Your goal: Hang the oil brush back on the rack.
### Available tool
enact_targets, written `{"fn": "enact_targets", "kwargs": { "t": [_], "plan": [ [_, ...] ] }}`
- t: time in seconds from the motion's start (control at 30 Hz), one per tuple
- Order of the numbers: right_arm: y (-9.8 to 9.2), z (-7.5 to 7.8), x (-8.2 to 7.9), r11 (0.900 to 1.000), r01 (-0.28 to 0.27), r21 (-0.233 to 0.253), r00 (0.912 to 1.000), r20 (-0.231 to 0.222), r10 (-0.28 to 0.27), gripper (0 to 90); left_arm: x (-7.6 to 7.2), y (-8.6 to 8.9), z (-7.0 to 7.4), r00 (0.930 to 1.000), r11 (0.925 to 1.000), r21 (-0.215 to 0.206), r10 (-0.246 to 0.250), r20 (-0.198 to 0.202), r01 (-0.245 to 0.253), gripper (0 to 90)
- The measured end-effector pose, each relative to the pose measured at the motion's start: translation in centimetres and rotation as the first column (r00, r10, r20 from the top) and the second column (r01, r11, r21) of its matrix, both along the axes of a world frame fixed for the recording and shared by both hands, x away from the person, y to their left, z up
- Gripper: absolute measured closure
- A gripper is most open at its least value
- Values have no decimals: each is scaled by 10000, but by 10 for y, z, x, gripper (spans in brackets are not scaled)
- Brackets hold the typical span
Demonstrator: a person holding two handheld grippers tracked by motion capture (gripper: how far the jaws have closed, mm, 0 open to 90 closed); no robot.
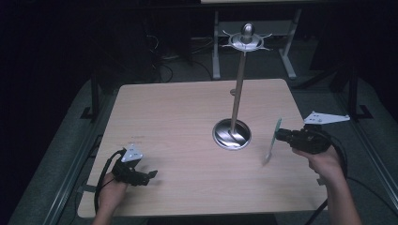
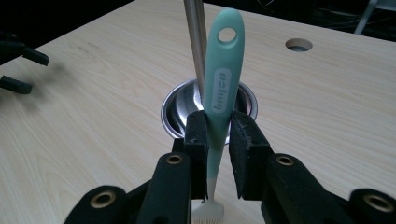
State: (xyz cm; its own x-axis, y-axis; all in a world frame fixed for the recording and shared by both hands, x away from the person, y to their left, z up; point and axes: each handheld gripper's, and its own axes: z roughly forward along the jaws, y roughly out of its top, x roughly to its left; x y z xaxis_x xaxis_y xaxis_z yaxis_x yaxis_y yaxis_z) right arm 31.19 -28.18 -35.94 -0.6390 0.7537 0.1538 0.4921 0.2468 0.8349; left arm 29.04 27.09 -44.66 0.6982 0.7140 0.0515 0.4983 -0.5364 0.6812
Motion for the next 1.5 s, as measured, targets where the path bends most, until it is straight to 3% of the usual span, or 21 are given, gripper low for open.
{"fn": "enact_targets", "kwargs": {
  "t": [0.5,0.67,1.0,1.5],
  "plan": [
    [-4,14,-6,9996,39,282,9987,510,-53,771,0,-1,0,10000,10000,-55,47,-2,-47,134],
    [-4,25,-6,9990,-69,452,9961,882,29,770,0,0,0,10000,10000,-18,27,19,-26,134],
    [-1,45,-3,9981,-136,599,9925,1223,61,770,-1,-1,-1,9999,9998,-175,136,-93,-138,134],
    [4,74,4,9966,-277,775,9847,1735,139,770,0,-1,0,9999,9999,-73,87,-77,-88,134]
  ]
}}
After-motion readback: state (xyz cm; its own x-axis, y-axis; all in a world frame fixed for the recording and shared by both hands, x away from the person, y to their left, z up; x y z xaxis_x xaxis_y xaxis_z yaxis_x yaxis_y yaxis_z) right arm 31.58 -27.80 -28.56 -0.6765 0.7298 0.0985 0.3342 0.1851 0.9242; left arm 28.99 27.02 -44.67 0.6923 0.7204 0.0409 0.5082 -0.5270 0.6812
